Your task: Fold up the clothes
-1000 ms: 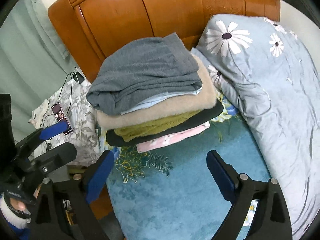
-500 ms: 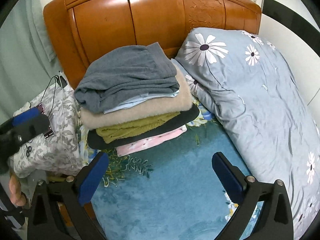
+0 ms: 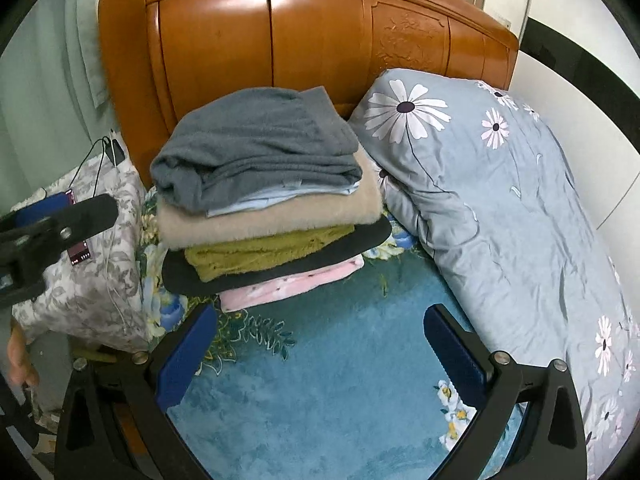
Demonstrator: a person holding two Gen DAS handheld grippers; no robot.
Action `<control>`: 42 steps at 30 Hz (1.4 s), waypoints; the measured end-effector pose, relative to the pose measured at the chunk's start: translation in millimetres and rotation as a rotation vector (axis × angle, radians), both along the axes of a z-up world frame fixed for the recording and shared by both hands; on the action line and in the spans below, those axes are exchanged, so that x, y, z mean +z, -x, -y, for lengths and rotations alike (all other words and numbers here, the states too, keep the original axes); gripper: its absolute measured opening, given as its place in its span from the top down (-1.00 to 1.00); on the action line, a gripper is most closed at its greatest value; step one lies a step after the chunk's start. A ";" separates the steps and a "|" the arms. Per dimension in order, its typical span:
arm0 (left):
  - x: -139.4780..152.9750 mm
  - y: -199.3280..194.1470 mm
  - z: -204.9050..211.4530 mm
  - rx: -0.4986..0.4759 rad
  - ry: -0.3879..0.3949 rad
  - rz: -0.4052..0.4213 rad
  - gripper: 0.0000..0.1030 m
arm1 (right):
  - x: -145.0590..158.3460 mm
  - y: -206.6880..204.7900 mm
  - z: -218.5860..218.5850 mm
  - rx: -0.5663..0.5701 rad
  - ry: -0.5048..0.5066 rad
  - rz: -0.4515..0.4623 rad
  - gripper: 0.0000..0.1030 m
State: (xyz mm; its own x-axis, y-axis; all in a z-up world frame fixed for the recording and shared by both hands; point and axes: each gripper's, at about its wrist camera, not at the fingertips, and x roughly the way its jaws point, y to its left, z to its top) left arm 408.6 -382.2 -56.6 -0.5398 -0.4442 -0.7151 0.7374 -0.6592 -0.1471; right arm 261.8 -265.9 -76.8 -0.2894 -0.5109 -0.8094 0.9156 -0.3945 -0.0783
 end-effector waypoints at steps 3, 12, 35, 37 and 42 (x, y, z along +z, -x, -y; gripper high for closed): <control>-10.2 1.7 1.8 0.000 -0.007 0.023 -1.00 | -7.8 -6.8 1.2 0.006 -0.020 -0.010 -1.00; -34.6 12.7 -0.9 -0.032 -0.018 0.098 -1.00 | -10.5 -23.1 1.9 0.027 0.018 -0.061 -1.00; -93.4 22.8 12.8 -0.059 -0.095 0.216 -1.00 | -74.2 -13.0 24.5 0.015 -0.160 -0.013 -1.00; -96.9 24.4 12.6 -0.066 -0.092 0.221 -1.00 | -75.5 -10.8 23.5 0.010 -0.159 0.001 -1.00; -106.5 27.3 10.7 -0.082 -0.101 0.233 -1.00 | -77.4 -5.3 21.4 -0.007 -0.166 0.014 -1.00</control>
State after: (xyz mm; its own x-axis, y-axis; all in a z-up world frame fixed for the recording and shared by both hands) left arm 381.2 -392.9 -163.0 -0.3863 -0.3256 -0.8630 0.7038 -0.7088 -0.0476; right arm 267.1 -287.3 -154.2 -0.2807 -0.3678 -0.8865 0.9143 -0.3836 -0.1303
